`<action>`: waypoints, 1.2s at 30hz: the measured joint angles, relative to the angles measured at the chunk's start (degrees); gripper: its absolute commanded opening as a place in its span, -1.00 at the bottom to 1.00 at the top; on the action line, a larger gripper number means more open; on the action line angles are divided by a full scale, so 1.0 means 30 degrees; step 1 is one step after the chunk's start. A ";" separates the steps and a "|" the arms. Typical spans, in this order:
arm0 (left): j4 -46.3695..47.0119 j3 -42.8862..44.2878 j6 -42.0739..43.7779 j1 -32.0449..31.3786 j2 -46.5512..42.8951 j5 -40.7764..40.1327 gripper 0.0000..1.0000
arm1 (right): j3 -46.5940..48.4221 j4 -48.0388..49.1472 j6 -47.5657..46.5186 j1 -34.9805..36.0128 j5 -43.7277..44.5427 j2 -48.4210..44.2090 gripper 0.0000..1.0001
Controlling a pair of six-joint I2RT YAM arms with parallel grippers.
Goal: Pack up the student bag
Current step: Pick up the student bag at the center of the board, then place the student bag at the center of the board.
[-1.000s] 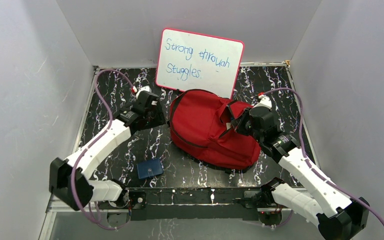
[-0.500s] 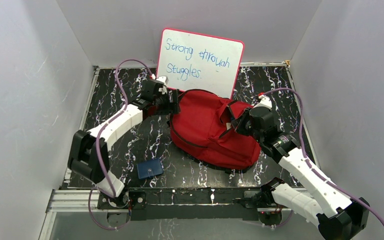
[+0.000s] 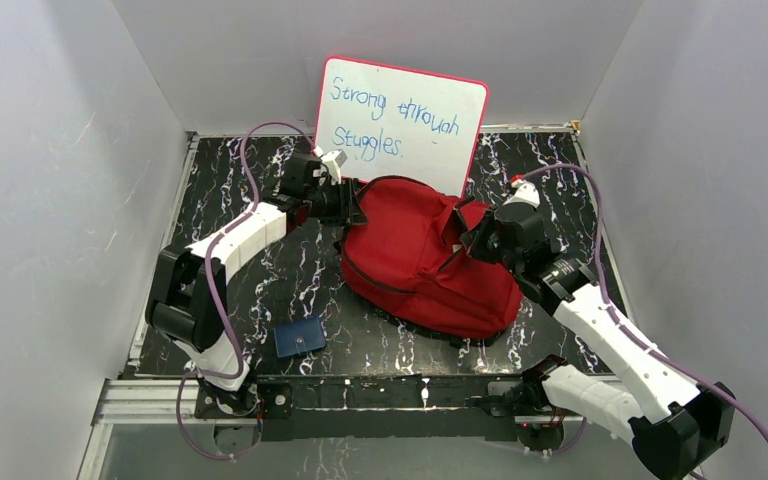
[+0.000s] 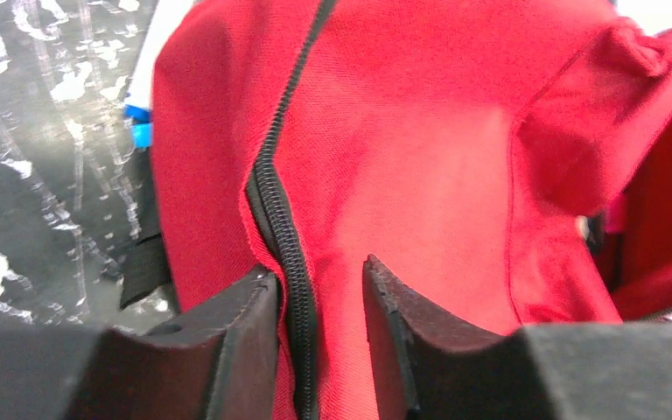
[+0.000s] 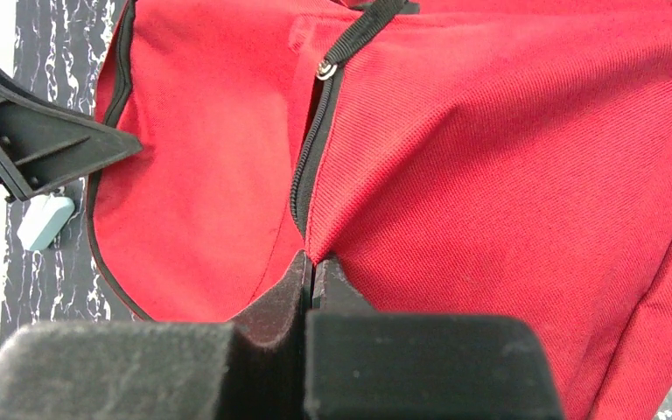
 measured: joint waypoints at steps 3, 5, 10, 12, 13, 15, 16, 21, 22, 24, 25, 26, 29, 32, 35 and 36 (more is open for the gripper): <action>0.0386 0.0379 -0.0160 0.0022 0.0415 0.1807 -1.00 | 0.0765 -0.0197 -0.0423 0.0000 0.0109 0.0284 -1.00; 0.0372 0.0809 -0.0138 0.0073 0.0743 0.2732 -1.00 | 0.1188 -0.0262 -0.0685 0.0000 0.0204 0.0364 -1.00; -0.0350 0.2106 -0.0095 0.0058 0.0911 0.3840 -1.00 | 0.2397 -0.0780 -0.1443 0.0000 0.0663 0.0386 -1.00; -0.1122 0.3169 -0.0124 -0.0022 0.0918 0.3949 -1.00 | 0.3140 -0.1260 -0.1902 -0.0007 0.1035 0.0408 -1.00; -0.1625 0.4022 -0.0153 -0.0109 0.0962 0.3956 -1.00 | 0.3606 -0.1450 -0.2222 -0.0007 0.1239 0.0444 -1.00; -0.2463 0.5923 -0.0204 -0.0335 0.1173 0.3927 -1.00 | 0.4809 -0.2004 -0.2849 -0.0007 0.1617 0.0627 -1.00; -0.2951 0.7125 -0.0277 -0.0503 0.1377 0.3891 -1.00 | 0.5530 -0.2310 -0.3213 -0.0015 0.1785 0.0772 -1.00; -0.4051 1.2633 -0.0867 -0.0947 0.2528 0.3912 -1.00 | 0.8378 -0.3687 -0.4809 -0.0124 0.2397 0.1566 -1.00; -0.4233 1.3792 -0.1005 -0.0984 0.2871 0.3942 -1.00 | 0.8794 -0.3847 -0.5136 -0.0131 0.2433 0.1807 -1.00; -0.4466 1.5329 -0.1188 -0.0991 0.3366 0.3927 -1.00 | 0.9340 -0.3920 -0.5632 -0.0124 0.2412 0.2215 -1.00; -0.4619 1.5977 -0.1253 -0.0991 0.3606 0.3898 -1.00 | 0.9675 -0.4014 -0.5872 -0.0131 0.2331 0.2484 -1.00; -0.4889 1.6713 -0.1326 -0.0991 0.3869 0.3810 -1.00 | 0.9996 -0.4124 -0.6120 -0.0131 0.2251 0.2747 -1.00; -0.5508 1.8484 -0.1428 -0.0874 0.4495 0.3322 -1.00 | 1.0870 -0.4211 -0.6725 -0.0117 0.1800 0.3577 -1.00; -0.6207 1.9547 -0.1457 -0.0801 0.4663 0.2623 -1.00 | 1.1584 -0.4277 -0.7191 -0.0109 0.1268 0.4262 -1.00; -0.6477 1.9992 -0.1479 -0.0685 0.4634 0.2186 -1.00 | 1.2444 -0.4350 -0.7541 -0.0117 0.0787 0.4816 -1.00; -0.6513 2.0014 -0.1523 -0.0627 0.4597 0.2062 -1.00 | 1.2750 -0.4364 -0.7643 -0.0117 0.0612 0.4962 -1.00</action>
